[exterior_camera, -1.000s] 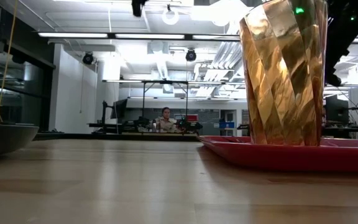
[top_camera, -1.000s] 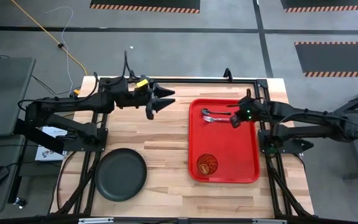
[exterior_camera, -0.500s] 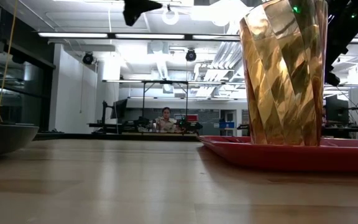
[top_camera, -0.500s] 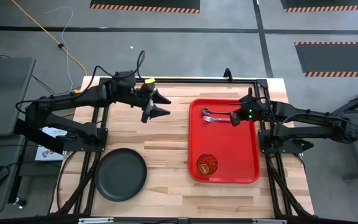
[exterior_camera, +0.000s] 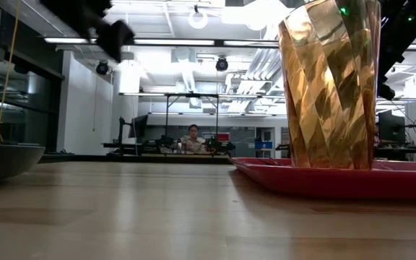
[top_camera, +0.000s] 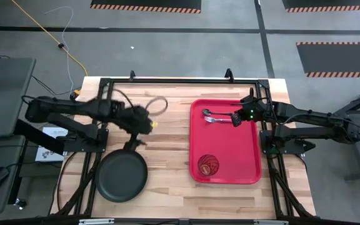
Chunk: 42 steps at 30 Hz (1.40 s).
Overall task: Pick and place plate/cup/fork/spoon on tray
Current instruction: Put the black plate on the red serving tray to the bottom of the red fork
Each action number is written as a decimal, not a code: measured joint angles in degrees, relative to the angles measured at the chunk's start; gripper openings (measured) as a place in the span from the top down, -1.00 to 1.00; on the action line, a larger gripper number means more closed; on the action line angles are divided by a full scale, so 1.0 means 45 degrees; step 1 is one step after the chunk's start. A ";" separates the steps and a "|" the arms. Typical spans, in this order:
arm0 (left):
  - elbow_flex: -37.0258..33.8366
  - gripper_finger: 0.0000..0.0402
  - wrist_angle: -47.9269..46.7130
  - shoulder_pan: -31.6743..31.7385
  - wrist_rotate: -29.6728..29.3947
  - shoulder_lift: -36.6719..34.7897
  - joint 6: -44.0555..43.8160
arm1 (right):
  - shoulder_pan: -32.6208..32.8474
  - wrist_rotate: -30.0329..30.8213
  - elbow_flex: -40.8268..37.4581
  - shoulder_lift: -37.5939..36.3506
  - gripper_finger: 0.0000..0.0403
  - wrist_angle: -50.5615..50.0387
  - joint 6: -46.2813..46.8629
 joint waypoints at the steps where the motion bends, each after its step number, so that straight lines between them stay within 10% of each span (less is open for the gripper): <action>1: -0.0367 -0.44 0.0041 -0.0276 -0.0012 0.0000 0.0005 | 0.0005 0.0043 0.0000 0.0000 1.00 0.0000 0.0000; 15: -0.4796 -0.44 0.3124 -0.2189 -0.0670 0.0005 -0.0454 | 0.0001 0.0318 -0.0010 0.0000 1.00 0.0005 -0.0033; 34: -0.4861 -0.43 0.3136 -0.2445 -0.1489 0.3255 -0.1031 | 0.0005 0.0327 -0.0010 0.0005 1.00 -0.0044 -0.0273; 42: -0.4786 0.20 0.3142 -0.2469 -0.1483 0.3546 -0.0932 | 0.0005 0.0327 -0.0015 0.0005 1.00 -0.0073 -0.0287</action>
